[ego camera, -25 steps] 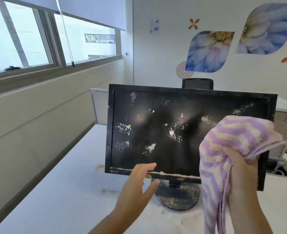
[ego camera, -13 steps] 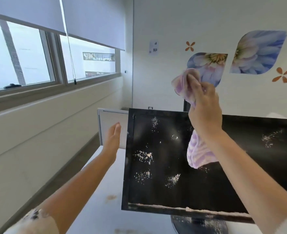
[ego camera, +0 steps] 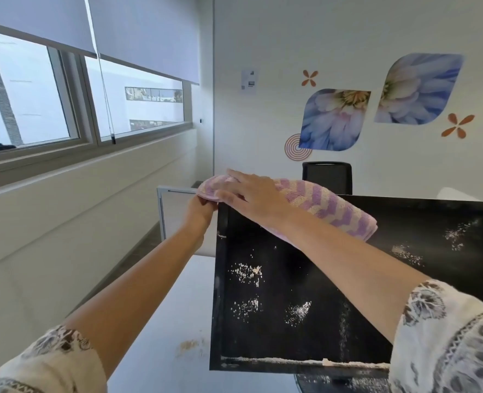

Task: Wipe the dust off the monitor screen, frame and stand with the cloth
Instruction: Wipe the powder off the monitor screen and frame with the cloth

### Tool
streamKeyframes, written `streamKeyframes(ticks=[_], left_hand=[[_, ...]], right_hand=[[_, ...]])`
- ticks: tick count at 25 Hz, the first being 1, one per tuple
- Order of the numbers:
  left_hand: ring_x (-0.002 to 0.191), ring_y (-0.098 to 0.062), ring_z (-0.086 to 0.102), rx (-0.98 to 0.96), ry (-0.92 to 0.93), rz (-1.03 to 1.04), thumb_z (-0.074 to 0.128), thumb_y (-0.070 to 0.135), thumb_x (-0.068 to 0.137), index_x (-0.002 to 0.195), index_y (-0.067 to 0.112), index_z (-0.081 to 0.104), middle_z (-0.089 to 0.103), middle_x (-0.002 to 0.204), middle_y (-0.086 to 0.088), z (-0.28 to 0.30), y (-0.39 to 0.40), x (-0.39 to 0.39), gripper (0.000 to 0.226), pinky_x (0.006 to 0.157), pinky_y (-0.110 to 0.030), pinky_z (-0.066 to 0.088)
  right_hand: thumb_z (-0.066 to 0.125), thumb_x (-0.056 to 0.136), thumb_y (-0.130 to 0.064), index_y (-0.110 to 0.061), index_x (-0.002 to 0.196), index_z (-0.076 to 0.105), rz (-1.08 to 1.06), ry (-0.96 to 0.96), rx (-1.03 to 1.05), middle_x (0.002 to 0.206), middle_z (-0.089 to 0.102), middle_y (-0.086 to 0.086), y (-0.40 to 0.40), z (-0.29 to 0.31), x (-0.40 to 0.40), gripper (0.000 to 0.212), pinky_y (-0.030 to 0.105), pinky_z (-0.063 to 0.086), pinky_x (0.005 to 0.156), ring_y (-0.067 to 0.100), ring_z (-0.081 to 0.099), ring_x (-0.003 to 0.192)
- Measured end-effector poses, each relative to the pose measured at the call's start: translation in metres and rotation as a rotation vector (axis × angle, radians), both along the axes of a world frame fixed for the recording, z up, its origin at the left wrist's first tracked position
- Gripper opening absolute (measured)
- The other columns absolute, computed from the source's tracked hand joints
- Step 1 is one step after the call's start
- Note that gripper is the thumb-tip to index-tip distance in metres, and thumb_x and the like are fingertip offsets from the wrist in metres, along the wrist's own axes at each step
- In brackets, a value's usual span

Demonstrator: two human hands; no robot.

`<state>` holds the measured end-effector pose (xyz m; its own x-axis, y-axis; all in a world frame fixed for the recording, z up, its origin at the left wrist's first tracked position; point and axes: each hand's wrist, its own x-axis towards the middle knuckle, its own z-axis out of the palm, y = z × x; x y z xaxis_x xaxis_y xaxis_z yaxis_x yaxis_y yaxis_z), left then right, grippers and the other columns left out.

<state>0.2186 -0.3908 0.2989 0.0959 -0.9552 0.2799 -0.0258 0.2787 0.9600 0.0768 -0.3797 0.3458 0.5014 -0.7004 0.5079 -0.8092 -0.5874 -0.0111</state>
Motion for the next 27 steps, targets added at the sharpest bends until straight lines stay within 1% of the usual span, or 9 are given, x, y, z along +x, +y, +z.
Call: streamKeyframes(ticks=[3,7,11,16,18,19,23,24,27], left_hand=[[0.083,-0.012,0.052,-0.013,-0.048,0.052,0.043,0.008,0.091,0.088,0.025,0.058,0.061,0.084,0.004,-0.001,-0.004,-0.006,0.023,0.072,-0.023,0.043],[0.092,-0.018,0.054,-0.004,-0.017,0.059,0.037,0.005,0.092,0.101,0.020,0.058,0.062,0.096,-0.006,-0.006,-0.008,-0.012,0.027,0.083,-0.032,0.044],[0.084,-0.015,0.053,-0.019,-0.054,0.111,0.032,0.001,0.090,0.102,0.019,0.057,0.060,0.088,-0.002,-0.003,-0.009,-0.015,0.033,0.073,-0.027,0.044],[0.097,-0.015,0.052,-0.003,-0.064,0.132,0.030,0.016,0.099,0.108,0.017,0.055,0.058,0.105,-0.004,-0.005,-0.011,-0.018,0.026,0.074,-0.025,0.042],[0.098,-0.015,0.051,-0.022,-0.074,0.145,0.030,0.017,0.099,0.112,0.015,0.056,0.058,0.107,-0.003,-0.005,-0.012,-0.019,0.029,0.076,-0.024,0.042],[0.098,-0.014,0.051,-0.029,-0.082,0.157,0.031,0.016,0.099,0.113,0.014,0.056,0.058,0.107,-0.003,-0.006,-0.013,-0.018,0.029,0.076,-0.023,0.042],[0.100,-0.014,0.050,-0.043,-0.102,0.186,0.032,0.016,0.099,0.114,0.013,0.056,0.057,0.107,0.000,-0.009,-0.016,-0.018,0.029,0.082,-0.025,0.039],[0.099,-0.013,0.050,-0.046,-0.099,0.192,0.032,0.016,0.099,0.114,0.013,0.056,0.056,0.107,0.001,-0.010,-0.016,-0.018,0.029,0.081,-0.024,0.038],[0.100,-0.012,0.048,-0.058,-0.106,0.214,0.031,0.017,0.099,0.115,0.013,0.055,0.055,0.107,0.002,-0.009,-0.016,-0.021,0.030,0.082,-0.023,0.037]], right_hand=[[0.039,0.099,-0.042,-0.037,0.137,0.046,-0.022,-0.087,0.004,0.132,0.058,-0.002,-0.007,-0.002,0.003,0.039,0.043,0.039,0.098,0.025,0.055,0.117],[0.052,0.093,-0.045,-0.034,0.136,0.048,-0.063,-0.062,0.010,0.126,0.062,-0.001,-0.013,-0.002,-0.004,0.045,0.040,0.038,0.094,0.025,0.055,0.115],[0.058,0.090,-0.043,-0.032,0.132,0.053,-0.048,-0.069,0.032,0.123,0.064,0.000,-0.012,0.001,-0.019,0.045,0.042,0.041,0.096,0.025,0.057,0.113],[0.061,0.089,-0.038,-0.028,0.130,0.057,-0.048,-0.149,0.159,0.127,0.062,0.000,-0.008,0.005,-0.056,0.042,0.043,0.039,0.102,0.023,0.055,0.118],[0.063,0.089,-0.037,-0.029,0.129,0.057,-0.053,-0.164,0.194,0.129,0.061,-0.002,-0.005,0.007,-0.075,0.042,0.032,0.037,0.100,0.019,0.054,0.120],[0.063,0.088,-0.037,-0.030,0.128,0.058,-0.057,-0.173,0.204,0.128,0.061,-0.005,-0.002,0.007,-0.085,0.041,0.025,0.036,0.093,0.015,0.054,0.118],[0.068,0.086,-0.026,-0.026,0.120,0.063,-0.029,-0.353,0.299,0.108,0.062,-0.015,0.006,0.006,-0.125,0.034,0.000,0.033,0.073,-0.012,0.052,0.095],[0.068,0.087,-0.025,-0.025,0.120,0.064,-0.025,-0.363,0.306,0.109,0.063,-0.014,0.008,0.006,-0.132,0.034,0.001,0.035,0.075,-0.012,0.053,0.095],[0.065,0.088,-0.033,-0.028,0.123,0.061,-0.103,-0.227,0.236,0.121,0.063,-0.007,0.010,0.008,-0.152,0.035,0.023,0.038,0.092,0.010,0.055,0.112]])
